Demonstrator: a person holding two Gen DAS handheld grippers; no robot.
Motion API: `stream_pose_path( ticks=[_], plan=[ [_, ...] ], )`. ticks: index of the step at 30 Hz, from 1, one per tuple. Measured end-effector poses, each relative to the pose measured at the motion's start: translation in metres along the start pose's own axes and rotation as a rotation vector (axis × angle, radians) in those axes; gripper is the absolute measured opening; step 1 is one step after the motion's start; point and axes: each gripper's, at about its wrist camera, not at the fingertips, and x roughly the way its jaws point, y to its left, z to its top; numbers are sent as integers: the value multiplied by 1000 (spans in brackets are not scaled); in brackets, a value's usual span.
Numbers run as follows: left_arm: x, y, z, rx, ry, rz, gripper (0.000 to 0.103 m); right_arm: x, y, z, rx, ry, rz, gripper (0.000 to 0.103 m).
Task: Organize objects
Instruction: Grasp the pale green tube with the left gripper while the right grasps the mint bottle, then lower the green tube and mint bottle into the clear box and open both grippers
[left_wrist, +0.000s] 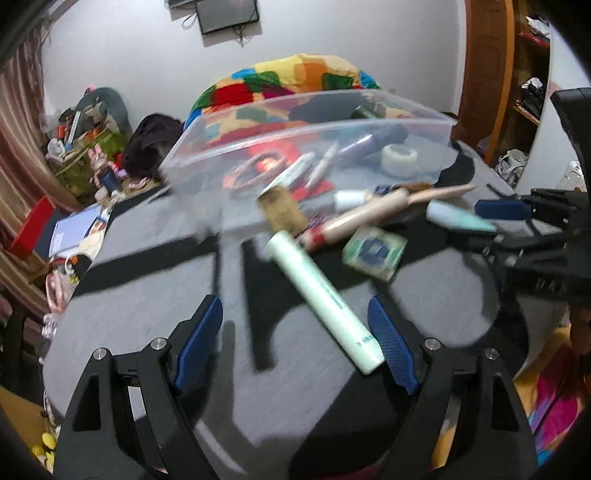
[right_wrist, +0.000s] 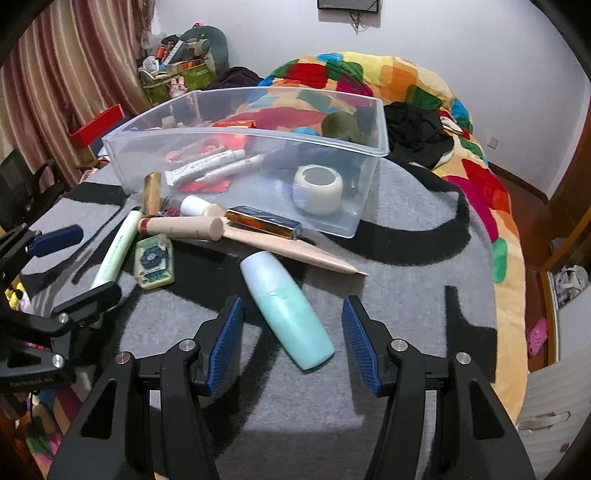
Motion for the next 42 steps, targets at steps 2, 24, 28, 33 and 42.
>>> stream_pose_path(
  ticks=[2, 24, 28, 33, 42],
  plan=[
    [-2, 11, -7, -30, 7, -14, 82, -1, 2, -1, 3, 0, 15, 51],
    [6, 17, -1, -97, -61, -83, 15, -5, 11, -3, 81, 2, 65, 23],
    [2, 23, -2, -122, -55, -111, 15, -12, 12, -5, 84, -8, 98, 23],
    [-13, 30, 0, -140, -84, -124, 15, -30, 15, -1, 89, -49, 125, 23],
    [-44, 37, 22, -147, -176, -155, 15, -54, 20, 23, 94, -139, 154, 23]
  ],
)
